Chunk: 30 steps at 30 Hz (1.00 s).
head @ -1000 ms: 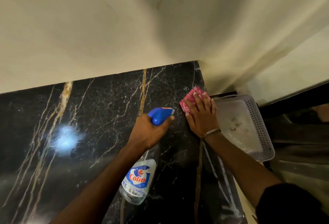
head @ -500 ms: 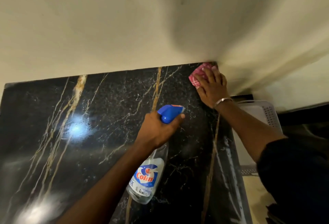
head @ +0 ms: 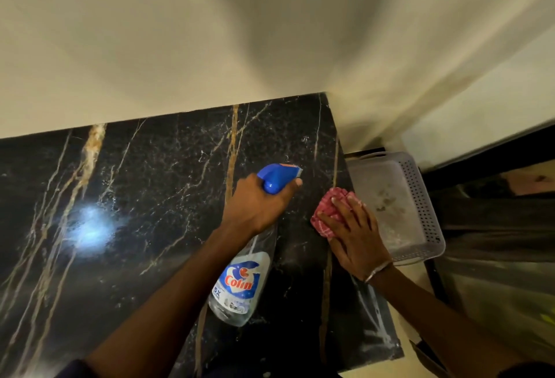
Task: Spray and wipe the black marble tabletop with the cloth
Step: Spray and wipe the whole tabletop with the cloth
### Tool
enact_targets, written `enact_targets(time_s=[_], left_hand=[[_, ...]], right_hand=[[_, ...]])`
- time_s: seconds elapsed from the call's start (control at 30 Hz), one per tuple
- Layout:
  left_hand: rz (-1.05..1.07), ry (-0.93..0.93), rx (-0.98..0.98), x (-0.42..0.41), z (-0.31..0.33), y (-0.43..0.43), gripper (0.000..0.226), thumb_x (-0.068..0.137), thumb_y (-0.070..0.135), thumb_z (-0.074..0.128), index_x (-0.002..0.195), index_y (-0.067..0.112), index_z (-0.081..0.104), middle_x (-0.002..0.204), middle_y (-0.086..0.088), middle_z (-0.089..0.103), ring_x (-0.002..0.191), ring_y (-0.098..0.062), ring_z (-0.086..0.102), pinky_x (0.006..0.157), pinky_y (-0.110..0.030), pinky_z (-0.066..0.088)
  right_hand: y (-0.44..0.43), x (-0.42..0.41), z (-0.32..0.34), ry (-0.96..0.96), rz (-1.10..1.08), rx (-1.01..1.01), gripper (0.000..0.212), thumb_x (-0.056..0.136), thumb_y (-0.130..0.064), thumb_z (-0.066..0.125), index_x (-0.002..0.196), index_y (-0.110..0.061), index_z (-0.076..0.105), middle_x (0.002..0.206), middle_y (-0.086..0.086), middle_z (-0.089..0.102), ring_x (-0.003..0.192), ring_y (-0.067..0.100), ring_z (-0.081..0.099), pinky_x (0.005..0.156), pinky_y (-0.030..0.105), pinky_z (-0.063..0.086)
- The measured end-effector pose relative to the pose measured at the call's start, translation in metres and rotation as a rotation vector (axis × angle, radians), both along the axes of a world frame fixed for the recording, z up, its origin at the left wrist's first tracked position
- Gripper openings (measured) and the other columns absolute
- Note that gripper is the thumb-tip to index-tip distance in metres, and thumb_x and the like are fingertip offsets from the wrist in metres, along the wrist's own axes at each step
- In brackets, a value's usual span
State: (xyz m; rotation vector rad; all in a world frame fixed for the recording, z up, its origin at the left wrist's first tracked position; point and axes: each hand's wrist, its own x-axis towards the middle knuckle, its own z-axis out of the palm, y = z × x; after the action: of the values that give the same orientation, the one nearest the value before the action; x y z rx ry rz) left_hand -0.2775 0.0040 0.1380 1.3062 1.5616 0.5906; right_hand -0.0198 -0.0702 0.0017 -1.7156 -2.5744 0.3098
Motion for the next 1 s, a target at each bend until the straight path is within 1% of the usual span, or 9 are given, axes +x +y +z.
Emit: enact_targets(time_s=[0.07, 0.2, 0.3, 0.47, 0.53, 0.67, 0.83, 0.93, 1.0], left_hand=[[0.011, 0.008, 0.001, -0.001, -0.004, -0.001, 0.03, 0.08, 0.057, 0.065, 0.089, 0.028, 0.064, 0.07, -0.003, 0.067, 0.065, -0.019, 0.066, 0.069, -0.044, 0.058], [0.018, 0.029, -0.015, -0.003, -0.013, -0.001, 0.037, 0.077, 0.061, 0.064, 0.09, 0.026, 0.065, 0.07, -0.003, 0.067, 0.063, -0.016, 0.065, 0.066, -0.04, 0.058], [0.06, 0.05, -0.024, -0.005, -0.01, -0.001, 0.035, 0.078, 0.058, 0.066, 0.089, 0.025, 0.067, 0.073, -0.004, 0.069, 0.067, -0.018, 0.067, 0.067, -0.039, 0.058], [0.073, 0.08, -0.039, -0.014, 0.001, -0.006, 0.028, 0.083, 0.052, 0.067, 0.094, 0.026, 0.066, 0.072, 0.005, 0.066, 0.058, -0.002, 0.059, 0.059, -0.02, 0.047], [0.073, 0.085, -0.018, -0.016, 0.004, -0.008, 0.03, 0.083, 0.051, 0.067, 0.095, 0.023, 0.067, 0.072, 0.004, 0.066, 0.057, -0.002, 0.058, 0.057, -0.019, 0.046], [0.045, 0.119, 0.028, -0.014, 0.009, -0.015, 0.029, 0.083, 0.051, 0.067, 0.089, 0.023, 0.067, 0.072, -0.006, 0.067, 0.057, -0.01, 0.058, 0.06, -0.029, 0.051], [0.0, 0.106, 0.048, -0.009, 0.012, -0.031, 0.025, 0.084, 0.05, 0.066, 0.084, 0.025, 0.063, 0.061, 0.005, 0.059, 0.05, 0.0, 0.052, 0.05, -0.012, 0.041], [-0.007, 0.097, 0.066, -0.005, 0.014, -0.043, 0.027, 0.083, 0.05, 0.067, 0.08, 0.024, 0.063, 0.056, 0.008, 0.055, 0.047, -0.001, 0.051, 0.048, -0.011, 0.039], [-0.027, 0.102, 0.084, -0.002, 0.014, -0.05, 0.026, 0.083, 0.051, 0.067, 0.083, 0.025, 0.064, 0.057, 0.008, 0.056, 0.049, -0.001, 0.053, 0.05, -0.014, 0.041]], right_hand=[[0.015, -0.003, 0.002, -0.006, 0.03, 0.006, 0.054, 0.094, -0.041, 0.043, 0.147, -0.033, 0.041, 0.162, 0.006, 0.02, 0.15, 0.033, 0.007, 0.114, 0.057, 0.02], [0.086, -0.025, -0.002, -0.067, -0.011, -0.014, 0.058, 0.099, -0.046, 0.029, 0.154, -0.033, 0.02, 0.165, 0.004, 0.005, 0.15, 0.032, 0.0, 0.117, 0.055, 0.014], [0.157, -0.041, -0.003, -0.112, -0.027, -0.076, 0.059, 0.096, -0.049, 0.024, 0.153, -0.034, 0.024, 0.164, 0.005, 0.01, 0.15, 0.033, 0.004, 0.116, 0.057, 0.015], [0.229, -0.052, 0.005, -0.147, -0.006, -0.145, 0.066, 0.089, -0.058, 0.011, 0.153, -0.042, 0.013, 0.165, 0.001, 0.001, 0.15, 0.031, -0.004, 0.119, 0.051, 0.0], [0.226, -0.052, 0.006, -0.144, -0.009, -0.14, 0.067, 0.088, -0.06, 0.01, 0.153, -0.042, 0.01, 0.165, 0.001, -0.001, 0.15, 0.03, -0.007, 0.119, 0.05, -0.002], [0.203, -0.048, 0.006, -0.148, -0.026, -0.156, 0.066, 0.09, -0.059, 0.008, 0.153, -0.042, 0.008, 0.165, 0.001, -0.004, 0.15, 0.029, -0.01, 0.12, 0.05, -0.002], [0.145, -0.038, -0.001, -0.089, -0.023, -0.115, 0.064, 0.093, -0.054, 0.01, 0.153, -0.035, 0.022, 0.164, 0.006, 0.01, 0.15, 0.034, 0.002, 0.119, 0.055, 0.007], [0.109, -0.032, -0.004, -0.054, -0.036, -0.082, 0.058, 0.096, -0.049, 0.021, 0.152, -0.032, 0.026, 0.162, 0.008, 0.019, 0.148, 0.036, 0.012, 0.116, 0.058, 0.016], [0.086, -0.028, -0.006, -0.039, -0.06, -0.05, 0.057, 0.098, -0.048, 0.022, 0.152, -0.031, 0.021, 0.162, 0.008, 0.018, 0.149, 0.035, 0.012, 0.116, 0.058, 0.017]])
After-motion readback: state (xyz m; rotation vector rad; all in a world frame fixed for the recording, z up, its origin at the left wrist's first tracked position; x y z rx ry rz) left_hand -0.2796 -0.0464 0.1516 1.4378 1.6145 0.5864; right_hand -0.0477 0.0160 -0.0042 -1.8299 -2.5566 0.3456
